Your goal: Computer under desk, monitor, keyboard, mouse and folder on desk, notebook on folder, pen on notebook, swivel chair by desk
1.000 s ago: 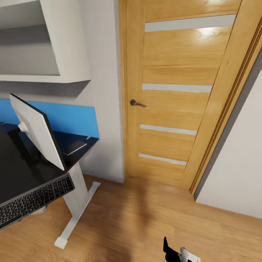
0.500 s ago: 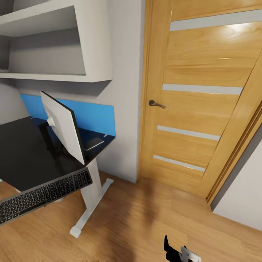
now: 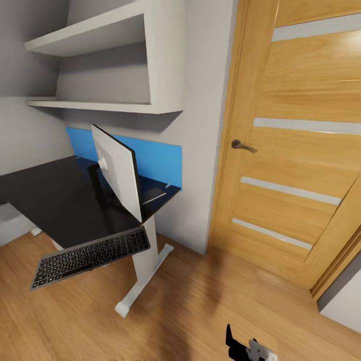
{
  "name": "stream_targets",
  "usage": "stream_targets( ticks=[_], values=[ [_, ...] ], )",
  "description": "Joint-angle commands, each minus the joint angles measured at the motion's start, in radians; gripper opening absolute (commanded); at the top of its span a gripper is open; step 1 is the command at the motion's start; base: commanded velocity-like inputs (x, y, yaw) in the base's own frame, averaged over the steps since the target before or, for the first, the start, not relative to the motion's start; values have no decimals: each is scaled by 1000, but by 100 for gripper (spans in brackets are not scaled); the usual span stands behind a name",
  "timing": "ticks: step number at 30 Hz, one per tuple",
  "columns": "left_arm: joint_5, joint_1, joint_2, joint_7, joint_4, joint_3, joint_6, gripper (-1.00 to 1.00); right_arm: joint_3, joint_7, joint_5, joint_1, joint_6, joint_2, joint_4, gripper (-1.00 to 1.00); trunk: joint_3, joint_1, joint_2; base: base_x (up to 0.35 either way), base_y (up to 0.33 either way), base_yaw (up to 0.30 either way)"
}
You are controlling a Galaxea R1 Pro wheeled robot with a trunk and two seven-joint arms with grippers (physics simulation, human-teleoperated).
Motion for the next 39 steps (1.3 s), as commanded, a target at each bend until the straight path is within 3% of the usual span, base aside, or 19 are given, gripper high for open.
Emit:
stream_targets(
  ticks=[1, 10, 28, 39],
  values=[
    [8, -1, 1, 8, -1, -5, 2, 100, 3, 9, -11, -1, -3, 0, 2, 100, 0, 0, -1, 0, 0, 291],
    [8, -1, 1, 8, -1, -5, 2, 100, 3, 9, -11, -1, -3, 1, 2, 100, 4, 0, -1, -32, -45, 291],
    [9, -1, 1, 8, -1, -5, 2, 100, 3, 9, -11, -1, -19, 1, 2, 100, 12, 0, -1, -148, -237, 291],
    [9, -1, 1, 8, -1, -5, 2, 100, 3, 9, -11, -1, -38, 0, 2, 100, 17, 0, -1, -7, -32, 291]
  ],
)
